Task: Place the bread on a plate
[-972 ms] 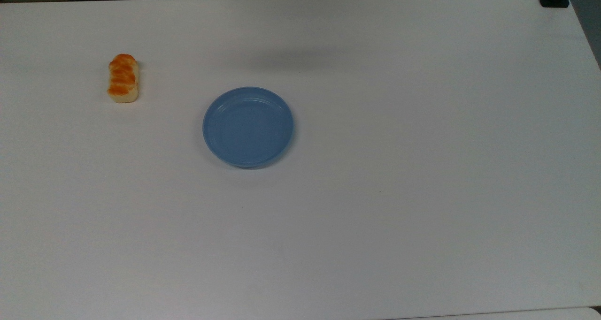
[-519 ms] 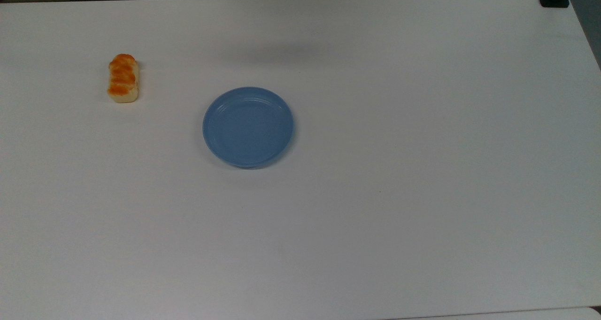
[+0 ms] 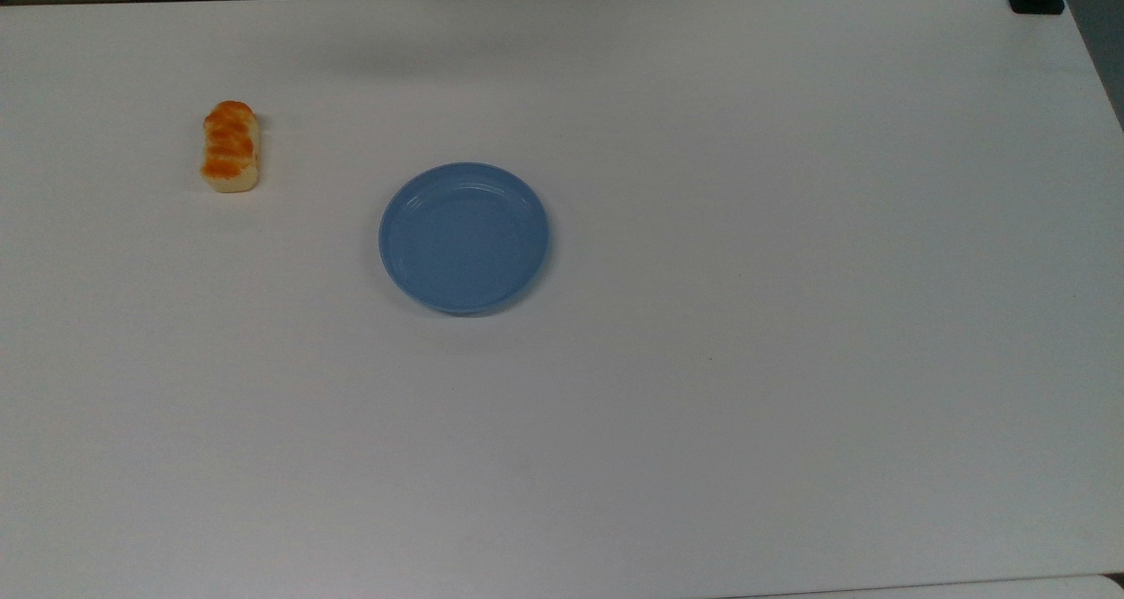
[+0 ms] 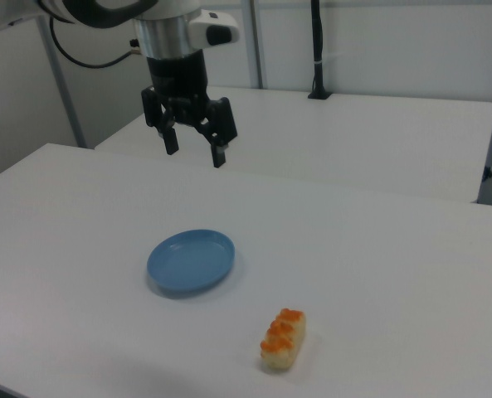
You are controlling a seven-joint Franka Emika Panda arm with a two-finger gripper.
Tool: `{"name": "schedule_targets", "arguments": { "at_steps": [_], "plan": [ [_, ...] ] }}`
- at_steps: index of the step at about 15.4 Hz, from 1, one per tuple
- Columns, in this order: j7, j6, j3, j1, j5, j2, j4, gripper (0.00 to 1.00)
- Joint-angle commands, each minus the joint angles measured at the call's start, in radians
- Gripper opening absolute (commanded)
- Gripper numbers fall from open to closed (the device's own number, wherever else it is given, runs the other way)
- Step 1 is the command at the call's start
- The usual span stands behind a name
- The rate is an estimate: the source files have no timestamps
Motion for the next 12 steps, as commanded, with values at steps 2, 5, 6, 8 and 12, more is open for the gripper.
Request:
{"name": "schedule_targets", "arguments": {
  "at_steps": [2,5,6,8,12],
  "plan": [
    [-0.161,0.063,0.004,-0.091,-0.007,-0.009,-0.046,1.00],
    [-0.250,0.153,0.004,-0.150,-0.007,-0.008,-0.129,1.00],
    [-0.282,0.185,0.004,-0.173,-0.007,-0.008,-0.167,1.00],
    [-0.348,0.267,0.004,-0.204,-0.007,-0.003,-0.255,1.00],
    [-0.374,0.517,0.004,-0.214,-0.010,0.044,-0.434,1.00]
  ]
}}
